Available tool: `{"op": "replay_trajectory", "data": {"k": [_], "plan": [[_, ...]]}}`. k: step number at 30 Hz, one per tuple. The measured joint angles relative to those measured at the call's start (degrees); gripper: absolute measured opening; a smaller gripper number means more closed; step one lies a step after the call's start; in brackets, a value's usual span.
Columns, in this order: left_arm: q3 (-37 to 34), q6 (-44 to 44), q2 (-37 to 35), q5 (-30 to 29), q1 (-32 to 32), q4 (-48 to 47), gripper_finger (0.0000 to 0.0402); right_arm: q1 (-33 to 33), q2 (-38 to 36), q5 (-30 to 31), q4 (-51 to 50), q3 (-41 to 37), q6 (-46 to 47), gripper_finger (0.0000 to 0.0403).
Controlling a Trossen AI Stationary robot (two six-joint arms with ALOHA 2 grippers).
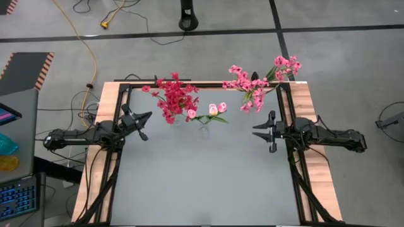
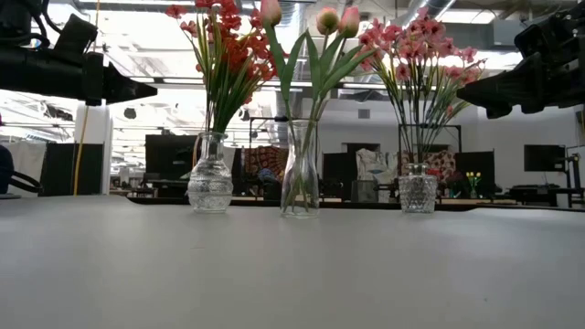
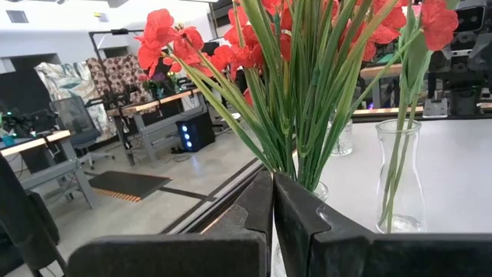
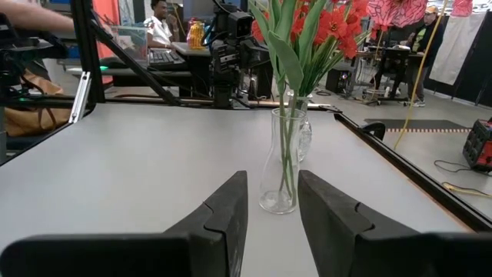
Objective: Sort flowers into vase by color
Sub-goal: Return to Home Position
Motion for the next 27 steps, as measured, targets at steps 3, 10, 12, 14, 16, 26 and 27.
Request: {"op": "replay_trajectory", "data": {"k": [3, 10, 12, 14, 16, 26, 27], "plan": [[-0.1, 0.0, 0.0, 0.0, 0.0, 0.4, 0.0, 0.0, 0.0, 0.0, 0.0, 0.0, 0.0, 0.0141], [-0.2, 0.0, -0.2, 0.0, 0.0, 0.9, 0.0, 0.0, 0.0, 0.0, 0.0, 0.0, 0.0, 0.0141], [-0.2, 0.0, -0.2, 0.0, 0.0, 0.9, 0.0, 0.0, 0.0, 0.0, 0.0, 0.0, 0.0, 0.0141], [-0.2, 0.0, -0.2, 0.0, 0.0, 0.9, 0.0, 0.0, 0.0, 0.0, 0.0, 0.0, 0.0, 0.0141], [-0.2, 0.0, -0.2, 0.0, 0.0, 0.9, 0.0, 0.0, 0.0, 0.0, 0.0, 0.0, 0.0, 0.0141], [-0.2, 0.0, -0.2, 0.0, 0.0, 0.9, 0.0, 0.0, 0.0, 0.0, 0.0, 0.0, 0.0, 0.0141], [-0.2, 0.0, -0.2, 0.0, 0.0, 0.9, 0.0, 0.0, 0.0, 0.0, 0.0, 0.0, 0.0, 0.0141]]}}
